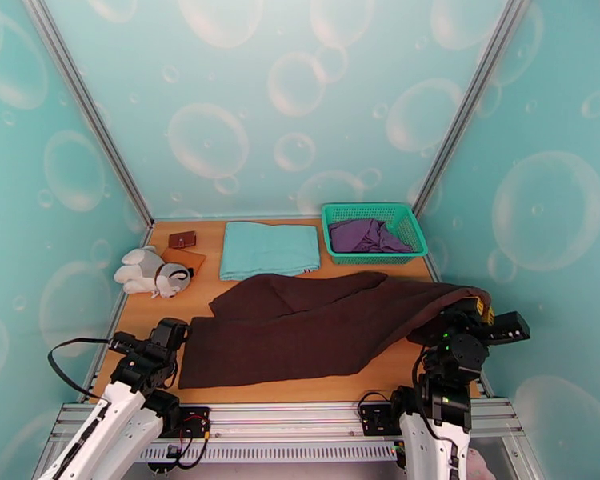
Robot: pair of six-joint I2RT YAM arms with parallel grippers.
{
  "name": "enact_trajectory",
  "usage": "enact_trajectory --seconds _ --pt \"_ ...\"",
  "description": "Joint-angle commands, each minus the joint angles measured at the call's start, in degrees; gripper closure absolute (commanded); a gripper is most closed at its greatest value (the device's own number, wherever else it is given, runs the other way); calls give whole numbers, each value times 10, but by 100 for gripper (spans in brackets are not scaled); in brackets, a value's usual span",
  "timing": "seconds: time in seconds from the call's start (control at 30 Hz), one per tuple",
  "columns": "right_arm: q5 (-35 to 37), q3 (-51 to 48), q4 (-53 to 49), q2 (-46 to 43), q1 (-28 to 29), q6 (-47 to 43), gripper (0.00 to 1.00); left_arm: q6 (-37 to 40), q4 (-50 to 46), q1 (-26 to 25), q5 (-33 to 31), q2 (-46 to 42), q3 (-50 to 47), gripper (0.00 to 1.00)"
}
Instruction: Fold and stack the trousers
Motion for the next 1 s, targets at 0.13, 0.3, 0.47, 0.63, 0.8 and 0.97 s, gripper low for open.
enact_trajectory --seconds 0.13,0.3,0.47,0.63,0.8,0.97 --pt "-3 33 14 21 -3 -38 6 308 304 -60 244 154 -2 51" --pt "-85 80 5 82 -3 -55 1 349 281 -124 171 338 109 46" --pt "-190 123 -23 175 -3 -55 1 373 242 -108 118 465 196 45" --pt "-233 162 -61 313 -4 -29 1 421 290 -59 172 523 208 44" --pt "-299 130 -26 366 -48 38 1 462 335 -37 227 591 233 44" --pt "-349 93 7 376 -108 57 1 476 351 -37 262 640 260 54"
